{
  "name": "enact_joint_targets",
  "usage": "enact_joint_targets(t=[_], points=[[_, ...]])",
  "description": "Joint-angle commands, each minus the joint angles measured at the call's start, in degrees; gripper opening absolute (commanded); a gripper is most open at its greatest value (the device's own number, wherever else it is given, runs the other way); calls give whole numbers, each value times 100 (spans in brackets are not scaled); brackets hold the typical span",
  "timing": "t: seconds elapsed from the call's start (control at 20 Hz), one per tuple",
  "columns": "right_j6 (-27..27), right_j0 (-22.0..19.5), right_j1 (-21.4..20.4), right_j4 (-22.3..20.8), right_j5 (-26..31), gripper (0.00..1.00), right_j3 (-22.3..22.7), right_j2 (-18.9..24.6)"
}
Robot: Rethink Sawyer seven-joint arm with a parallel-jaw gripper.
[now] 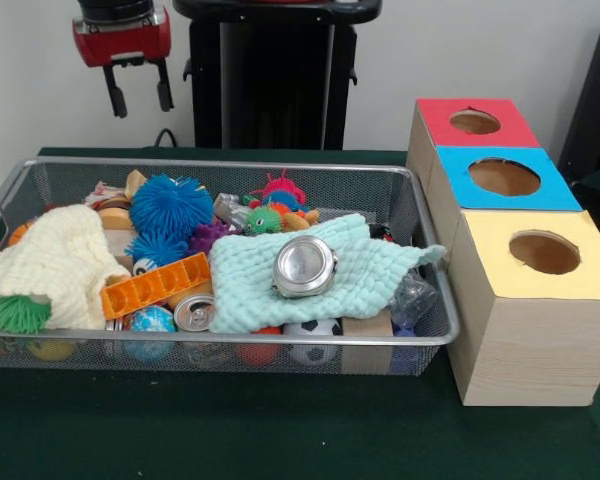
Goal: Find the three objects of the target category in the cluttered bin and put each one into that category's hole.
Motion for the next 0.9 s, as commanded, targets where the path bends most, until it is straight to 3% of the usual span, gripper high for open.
enact_joint_targets(t=[0.05, 0.35, 0.9], points=[[-122, -85, -302, -391, -265, 100, 66, -110], [7, 71, -336, -766, -297, 100, -74, -349], [525, 381, 324, -1143, -795, 100, -146, -806]])
